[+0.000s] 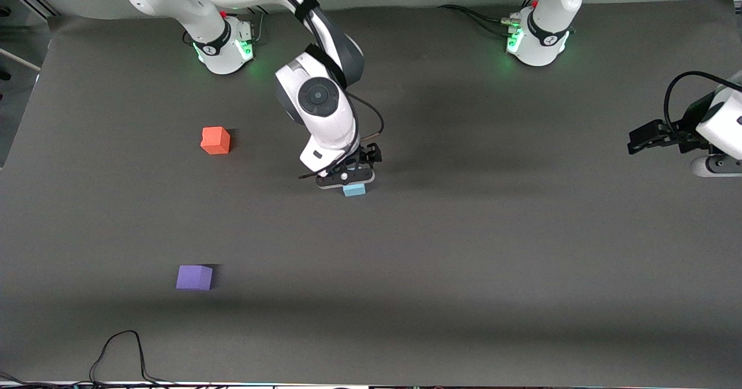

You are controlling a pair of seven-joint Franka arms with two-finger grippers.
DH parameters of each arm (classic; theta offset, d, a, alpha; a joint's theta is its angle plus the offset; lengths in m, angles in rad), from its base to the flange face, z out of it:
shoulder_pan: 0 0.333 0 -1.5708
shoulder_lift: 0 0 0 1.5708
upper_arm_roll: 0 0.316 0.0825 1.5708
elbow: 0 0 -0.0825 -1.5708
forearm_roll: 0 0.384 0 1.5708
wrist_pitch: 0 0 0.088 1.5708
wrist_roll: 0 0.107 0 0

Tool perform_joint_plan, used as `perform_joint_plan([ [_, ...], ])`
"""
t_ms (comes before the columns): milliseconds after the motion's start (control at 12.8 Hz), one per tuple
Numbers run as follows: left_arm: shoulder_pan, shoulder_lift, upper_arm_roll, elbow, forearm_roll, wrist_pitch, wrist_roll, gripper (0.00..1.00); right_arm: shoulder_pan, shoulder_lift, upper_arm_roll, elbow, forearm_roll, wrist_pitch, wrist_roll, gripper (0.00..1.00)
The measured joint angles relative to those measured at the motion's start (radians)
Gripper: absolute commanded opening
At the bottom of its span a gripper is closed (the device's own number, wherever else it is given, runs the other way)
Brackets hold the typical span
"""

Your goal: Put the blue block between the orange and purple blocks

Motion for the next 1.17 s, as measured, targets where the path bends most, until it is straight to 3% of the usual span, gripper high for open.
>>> perform_joint_plan([
  [391, 0.002, 0.0, -0.012, 0.009, 0.001, -0.004, 0.0, 1.0, 0.046, 0.108, 0.0, -0.054, 0.0, 0.178, -0.002, 1.0],
  [1172, -0.002, 0.001, -0.014, 0.009, 0.001, -0.004, 0.001, 1.0, 0.044, 0.119, -0.012, -0.053, 0.0, 0.19, -0.048, 1.0],
])
